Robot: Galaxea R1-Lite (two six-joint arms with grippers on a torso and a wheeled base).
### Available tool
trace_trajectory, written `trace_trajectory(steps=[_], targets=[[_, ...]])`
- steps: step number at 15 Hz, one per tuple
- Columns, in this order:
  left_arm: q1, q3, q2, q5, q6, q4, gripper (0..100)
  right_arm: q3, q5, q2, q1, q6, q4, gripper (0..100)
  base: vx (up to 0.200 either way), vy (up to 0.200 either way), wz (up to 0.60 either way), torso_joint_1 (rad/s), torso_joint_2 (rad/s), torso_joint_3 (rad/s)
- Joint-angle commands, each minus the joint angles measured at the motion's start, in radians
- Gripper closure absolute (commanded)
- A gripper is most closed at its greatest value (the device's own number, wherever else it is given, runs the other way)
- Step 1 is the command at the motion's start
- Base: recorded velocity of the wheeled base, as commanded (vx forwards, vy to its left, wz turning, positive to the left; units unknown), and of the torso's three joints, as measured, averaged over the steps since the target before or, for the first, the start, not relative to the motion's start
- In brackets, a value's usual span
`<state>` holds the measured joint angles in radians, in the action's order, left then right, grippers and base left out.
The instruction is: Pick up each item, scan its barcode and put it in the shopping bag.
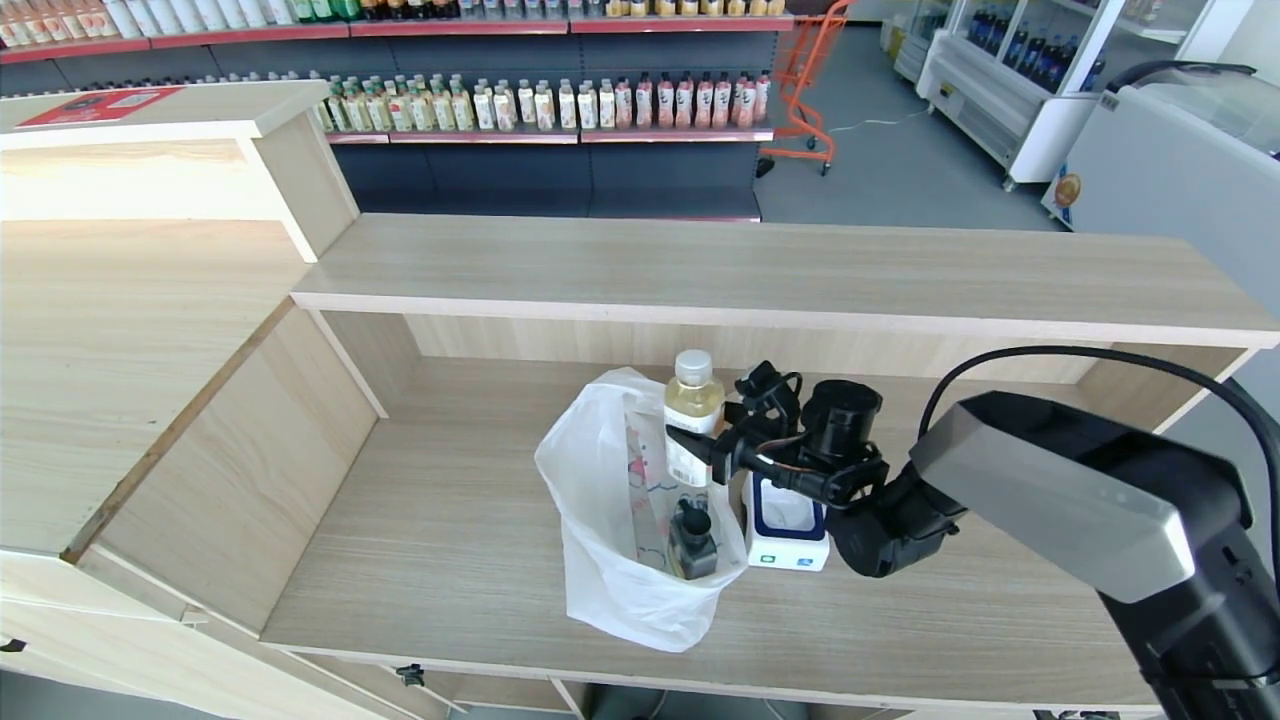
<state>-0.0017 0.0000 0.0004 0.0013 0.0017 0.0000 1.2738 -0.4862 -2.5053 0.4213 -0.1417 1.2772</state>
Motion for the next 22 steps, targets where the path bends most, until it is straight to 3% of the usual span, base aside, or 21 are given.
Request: trace_trajectory(steps=[1, 4, 9, 16, 17, 19, 22], targets=[[0.0, 0.0, 0.0, 0.0, 0.0, 0.0, 0, 0.032, 0.0, -0.07, 0.007, -0.002, 0.005, 100, 0.0, 0.0, 0.0, 0.0, 0.0, 0.0], [0.0, 0.0, 0.0, 0.0, 0.0, 0.0, 0, 0.044, 0.0, -0.109, 0.007, -0.027, 0.019, 100, 0.0, 0.0, 0.0, 0.0, 0.0, 0.0], [0.0, 0.0, 0.0, 0.0, 0.0, 0.0, 0, 0.174, 0.0, -0.185, 0.016, -0.03, 0.016, 100, 0.0, 0.0, 0.0, 0.0, 0.0, 0.0], [0.0, 0.0, 0.0, 0.0, 0.0, 0.0, 0, 0.223, 0.0, -0.227, 0.028, -0.029, 0.008, 100, 0.0, 0.0, 0.0, 0.0, 0.0, 0.0], [0.0, 0.0, 0.0, 0.0, 0.0, 0.0, 0, 0.222, 0.0, -0.228, 0.028, -0.029, 0.016, 0, 0.0, 0.0, 0.0, 0.0, 0.0, 0.0], [0.0, 0.0, 0.0, 0.0, 0.0, 0.0, 0, 0.206, -0.002, -0.202, 0.028, -0.012, 0.017, 0, 0.0, 0.0, 0.0, 0.0, 0.0, 0.0], [0.0, 0.0, 0.0, 0.0, 0.0, 0.0, 0, -0.011, -0.002, 0.008, 0.028, 0.157, 0.04, 0, 0.0, 0.0, 0.0, 0.0, 0.0, 0.0]])
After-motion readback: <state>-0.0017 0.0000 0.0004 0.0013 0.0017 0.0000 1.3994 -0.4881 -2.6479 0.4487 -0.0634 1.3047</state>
